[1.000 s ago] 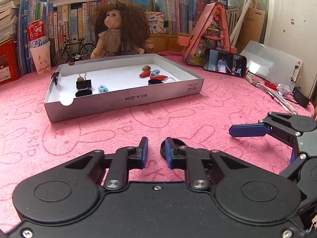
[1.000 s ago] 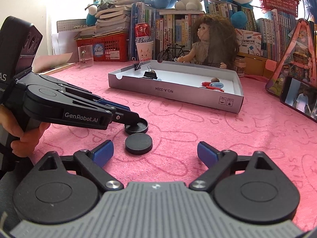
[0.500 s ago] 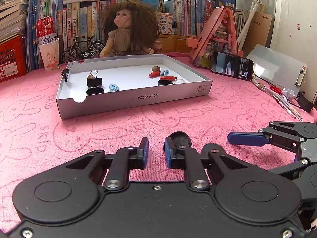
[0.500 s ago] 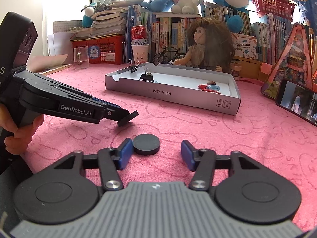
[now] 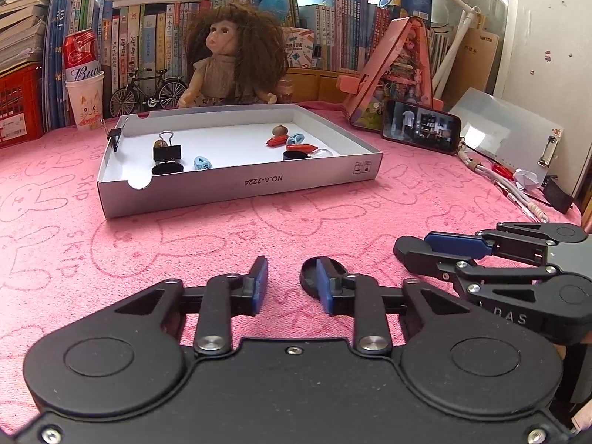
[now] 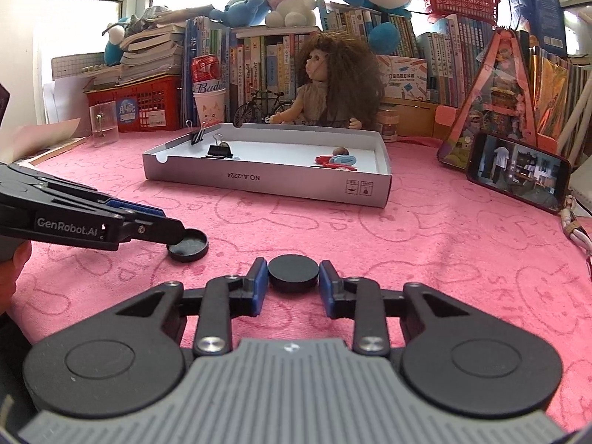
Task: Organize rigid objects
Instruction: 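Grasp a black lid with the left tool while the right tool grasps the other lid, then carry both black lids in both tools over the tray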
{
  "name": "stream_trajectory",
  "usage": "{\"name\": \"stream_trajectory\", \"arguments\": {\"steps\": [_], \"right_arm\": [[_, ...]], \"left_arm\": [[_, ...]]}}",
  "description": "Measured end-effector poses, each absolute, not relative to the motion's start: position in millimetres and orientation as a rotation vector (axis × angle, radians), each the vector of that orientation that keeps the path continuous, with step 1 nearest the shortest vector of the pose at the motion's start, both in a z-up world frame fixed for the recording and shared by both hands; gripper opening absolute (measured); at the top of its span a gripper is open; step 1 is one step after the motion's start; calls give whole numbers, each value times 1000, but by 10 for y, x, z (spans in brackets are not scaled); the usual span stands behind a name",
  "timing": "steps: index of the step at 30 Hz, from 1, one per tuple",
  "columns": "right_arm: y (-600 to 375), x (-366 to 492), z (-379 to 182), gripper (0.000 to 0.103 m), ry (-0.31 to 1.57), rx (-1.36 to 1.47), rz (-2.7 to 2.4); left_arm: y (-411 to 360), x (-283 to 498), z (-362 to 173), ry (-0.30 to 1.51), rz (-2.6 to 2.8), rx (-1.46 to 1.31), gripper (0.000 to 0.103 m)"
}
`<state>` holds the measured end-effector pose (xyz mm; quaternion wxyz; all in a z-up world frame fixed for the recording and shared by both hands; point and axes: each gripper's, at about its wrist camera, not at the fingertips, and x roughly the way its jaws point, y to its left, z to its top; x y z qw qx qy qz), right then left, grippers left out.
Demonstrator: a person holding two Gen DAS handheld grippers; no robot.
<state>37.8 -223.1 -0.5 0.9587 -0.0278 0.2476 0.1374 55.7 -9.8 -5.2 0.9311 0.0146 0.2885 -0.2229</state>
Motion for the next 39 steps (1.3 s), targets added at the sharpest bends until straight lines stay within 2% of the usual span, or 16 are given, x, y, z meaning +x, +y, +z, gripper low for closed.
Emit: {"name": "stream_trajectory", "arguments": {"steps": [9, 12, 15, 17, 29, 37, 39], "right_arm": [[-2260, 378, -14, 36, 492, -37, 248], [-2273, 372, -15, 41, 482, -24, 240], [-2310, 360, -17, 70, 454, 3, 221], [-2328, 351, -13, 76, 430, 16, 189], [-2281, 385, -80, 76, 447, 2, 170], [-2240, 385, -92, 76, 457, -18, 169], [-2229, 389, -88, 73, 462, -26, 164]], "left_arm": [[-226, 473, -97, 573, -484, 69, 41], [-274, 442, -108, 562, -488, 88, 43], [-296, 417, -123, 553, -490, 100, 45], [-310, 410, -135, 549, -487, 105, 45], [-342, 380, -173, 523, -464, 126, 43], [-326, 394, -175, 516, -442, 122, 32], [-326, 394, -178, 513, -435, 127, 30]]}}
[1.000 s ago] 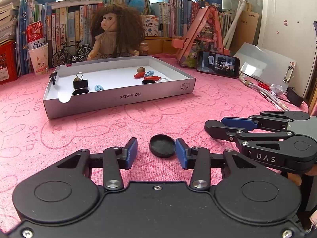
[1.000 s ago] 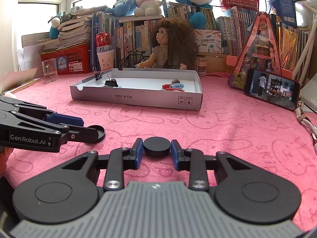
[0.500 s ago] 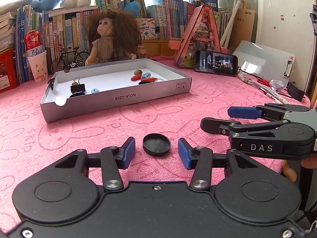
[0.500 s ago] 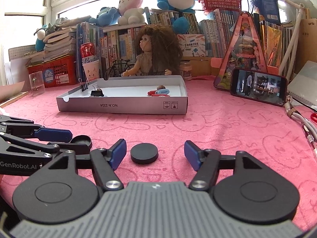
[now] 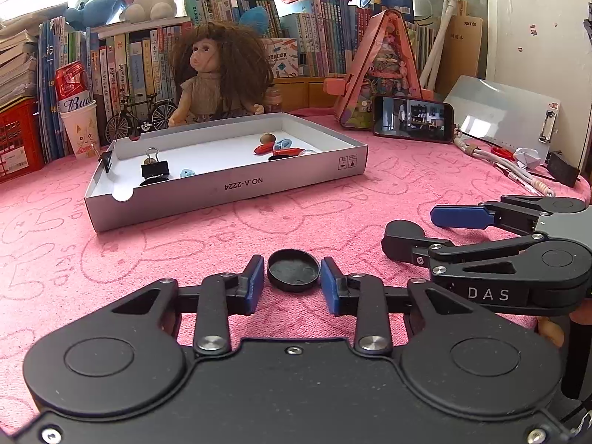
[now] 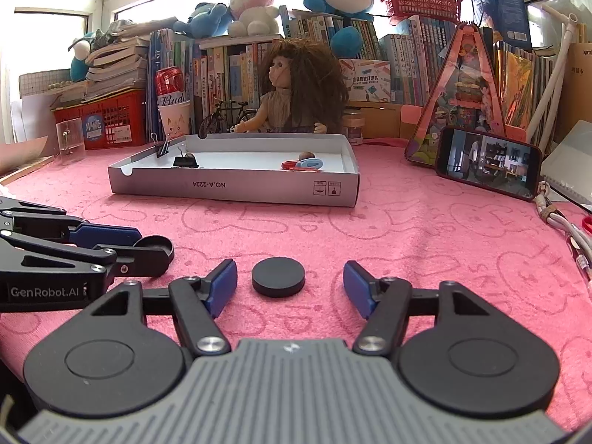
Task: Organize rigid objects
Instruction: 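Carry both black lids in both tools over the tray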
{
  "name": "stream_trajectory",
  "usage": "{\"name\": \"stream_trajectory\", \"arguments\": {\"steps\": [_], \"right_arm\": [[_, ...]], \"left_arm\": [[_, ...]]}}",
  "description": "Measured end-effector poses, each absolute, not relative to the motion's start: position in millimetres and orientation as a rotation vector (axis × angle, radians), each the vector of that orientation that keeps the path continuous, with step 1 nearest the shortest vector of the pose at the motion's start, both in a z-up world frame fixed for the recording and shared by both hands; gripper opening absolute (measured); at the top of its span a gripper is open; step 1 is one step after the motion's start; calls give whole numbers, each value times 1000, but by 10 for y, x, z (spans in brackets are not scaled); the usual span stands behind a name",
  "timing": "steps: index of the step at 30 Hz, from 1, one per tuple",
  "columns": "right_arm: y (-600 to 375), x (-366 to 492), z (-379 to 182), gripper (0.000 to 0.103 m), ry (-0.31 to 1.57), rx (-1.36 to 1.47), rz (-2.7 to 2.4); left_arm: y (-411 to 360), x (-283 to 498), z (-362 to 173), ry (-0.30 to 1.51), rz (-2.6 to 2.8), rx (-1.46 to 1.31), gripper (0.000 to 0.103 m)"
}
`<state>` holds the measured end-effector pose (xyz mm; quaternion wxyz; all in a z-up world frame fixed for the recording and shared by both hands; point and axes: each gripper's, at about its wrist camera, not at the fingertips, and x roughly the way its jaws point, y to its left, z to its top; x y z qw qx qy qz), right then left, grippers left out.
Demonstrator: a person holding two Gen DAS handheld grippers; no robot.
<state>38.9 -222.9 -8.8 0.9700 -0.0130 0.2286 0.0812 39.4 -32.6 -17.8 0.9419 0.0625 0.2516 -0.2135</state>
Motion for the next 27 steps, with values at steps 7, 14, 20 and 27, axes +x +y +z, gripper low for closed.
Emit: {"name": "stream_trajectory", "arguments": {"steps": [7, 14, 20, 27], "right_arm": [[-2220, 390, -82, 58, 462, -29, 155], [-2219, 382, -71, 37, 464, -37, 159], [-2216, 382, -62, 37, 464, -31, 162], [-2212, 394, -30, 37, 462, -25, 161]], "left_arm": [[-307, 397, -168, 515, -417, 97, 29], [-269, 434, -148, 518, -391, 74, 29], [-238, 447, -126, 516, -368, 65, 29], [-195, 489, -91, 518, -348, 51, 29]]}}
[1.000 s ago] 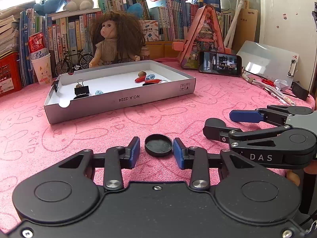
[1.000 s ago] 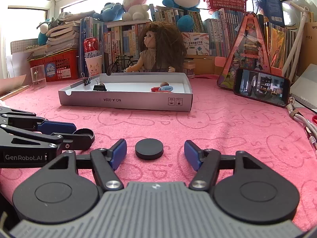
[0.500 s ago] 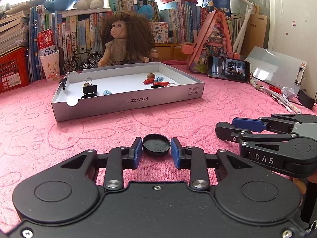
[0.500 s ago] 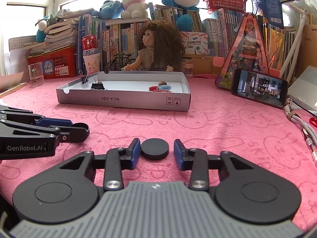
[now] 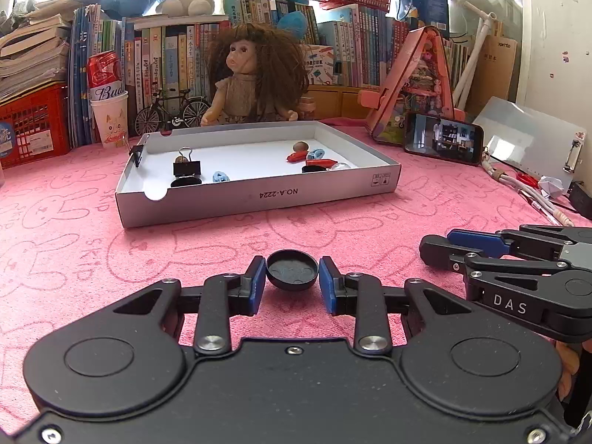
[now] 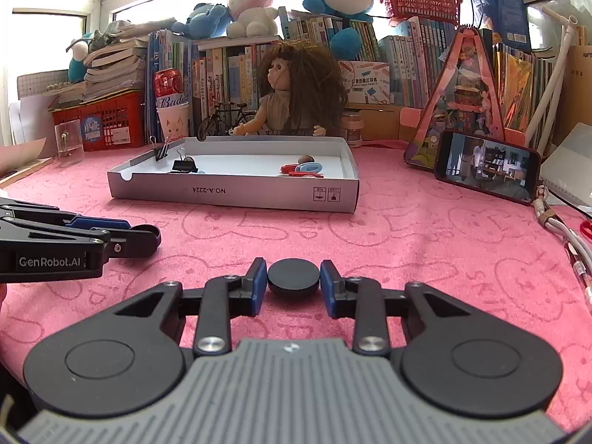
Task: Organize rigid objects
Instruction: 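Carry both black lids in both tools over the tray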
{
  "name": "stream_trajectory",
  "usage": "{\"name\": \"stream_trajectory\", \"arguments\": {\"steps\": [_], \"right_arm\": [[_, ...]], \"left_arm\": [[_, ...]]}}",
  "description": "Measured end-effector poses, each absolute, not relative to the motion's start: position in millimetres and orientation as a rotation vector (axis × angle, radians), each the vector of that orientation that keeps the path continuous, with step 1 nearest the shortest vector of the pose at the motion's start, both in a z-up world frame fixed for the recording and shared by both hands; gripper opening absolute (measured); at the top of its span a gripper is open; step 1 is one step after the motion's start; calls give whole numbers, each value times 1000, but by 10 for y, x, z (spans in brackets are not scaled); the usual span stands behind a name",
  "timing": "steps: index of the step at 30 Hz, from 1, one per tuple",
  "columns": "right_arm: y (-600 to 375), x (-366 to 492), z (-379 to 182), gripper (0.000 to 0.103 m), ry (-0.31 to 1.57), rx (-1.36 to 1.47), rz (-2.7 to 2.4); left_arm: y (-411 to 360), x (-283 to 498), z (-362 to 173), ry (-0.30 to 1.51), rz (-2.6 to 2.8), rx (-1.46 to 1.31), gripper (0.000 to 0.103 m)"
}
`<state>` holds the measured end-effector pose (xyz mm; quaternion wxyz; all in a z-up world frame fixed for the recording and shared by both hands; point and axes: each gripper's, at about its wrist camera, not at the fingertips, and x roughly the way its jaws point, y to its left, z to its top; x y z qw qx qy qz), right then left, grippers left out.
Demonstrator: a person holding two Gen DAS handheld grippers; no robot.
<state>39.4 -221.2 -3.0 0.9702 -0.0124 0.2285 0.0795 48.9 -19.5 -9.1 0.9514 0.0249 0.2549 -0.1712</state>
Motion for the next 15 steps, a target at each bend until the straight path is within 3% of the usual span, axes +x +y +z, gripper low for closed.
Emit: {"name": "stream_trajectory", "arguments": {"steps": [15], "right_arm": [[-2174, 490, 49, 37, 467, -18, 140]], "left_arm": [[-140, 525, -58, 512, -323, 42, 29]]}}
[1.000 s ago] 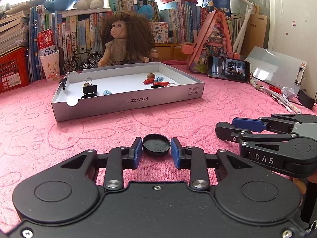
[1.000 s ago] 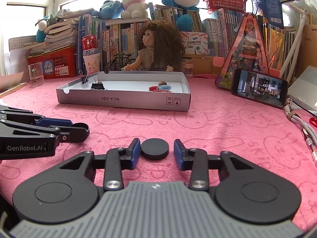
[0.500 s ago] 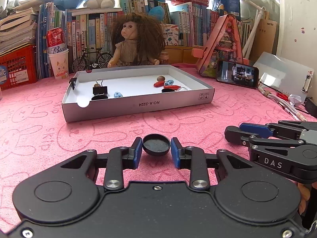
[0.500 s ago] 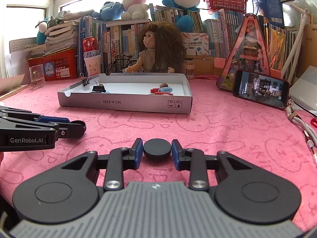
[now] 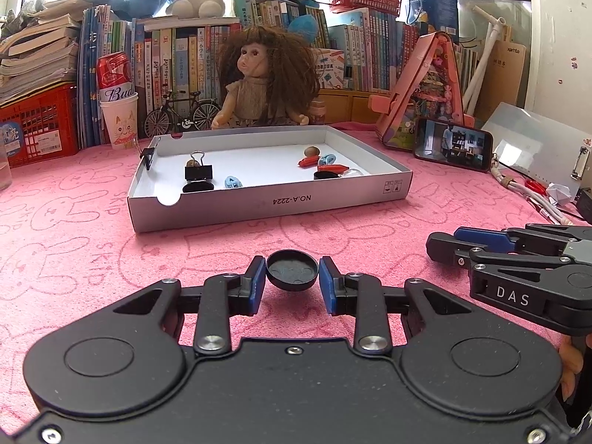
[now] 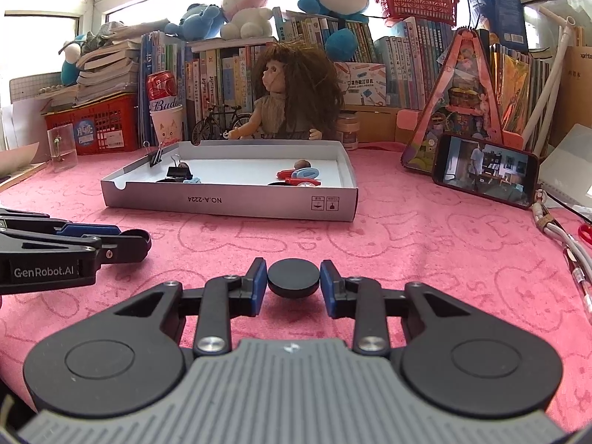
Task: Organize rigid objects
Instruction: 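Carry both black lids in both tools over the tray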
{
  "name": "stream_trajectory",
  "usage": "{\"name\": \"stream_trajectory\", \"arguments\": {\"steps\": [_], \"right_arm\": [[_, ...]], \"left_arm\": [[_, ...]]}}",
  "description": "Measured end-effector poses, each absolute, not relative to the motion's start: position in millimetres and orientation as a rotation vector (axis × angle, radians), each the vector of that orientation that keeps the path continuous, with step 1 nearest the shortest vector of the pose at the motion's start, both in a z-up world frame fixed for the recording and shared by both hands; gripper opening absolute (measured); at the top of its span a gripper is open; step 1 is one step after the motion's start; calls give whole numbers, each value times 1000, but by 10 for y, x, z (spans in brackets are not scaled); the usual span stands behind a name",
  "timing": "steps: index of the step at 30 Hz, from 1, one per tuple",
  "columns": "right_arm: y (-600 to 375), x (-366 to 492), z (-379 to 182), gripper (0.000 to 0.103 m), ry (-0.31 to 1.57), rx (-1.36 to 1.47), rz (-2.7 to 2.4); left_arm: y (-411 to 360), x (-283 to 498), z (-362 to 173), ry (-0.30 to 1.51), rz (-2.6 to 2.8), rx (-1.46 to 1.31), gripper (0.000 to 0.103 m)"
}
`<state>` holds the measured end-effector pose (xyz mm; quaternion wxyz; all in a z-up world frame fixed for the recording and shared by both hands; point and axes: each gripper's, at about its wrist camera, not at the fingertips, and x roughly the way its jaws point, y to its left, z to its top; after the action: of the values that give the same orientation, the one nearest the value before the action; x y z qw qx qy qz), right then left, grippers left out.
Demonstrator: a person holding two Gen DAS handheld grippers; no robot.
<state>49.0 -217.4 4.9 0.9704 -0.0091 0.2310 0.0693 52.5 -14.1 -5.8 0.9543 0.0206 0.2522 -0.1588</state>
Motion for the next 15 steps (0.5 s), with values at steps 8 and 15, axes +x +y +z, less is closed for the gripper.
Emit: {"name": "stream_trajectory", "arguments": {"steps": [8, 15], "right_arm": [[-2149, 549, 105, 37, 453, -12, 146], [-2147, 610, 160, 37, 440, -3, 145]], "left_arm": [[-103, 574, -6, 505, -310, 27, 29], [-84, 623, 33, 495, -304, 19, 30]]}}
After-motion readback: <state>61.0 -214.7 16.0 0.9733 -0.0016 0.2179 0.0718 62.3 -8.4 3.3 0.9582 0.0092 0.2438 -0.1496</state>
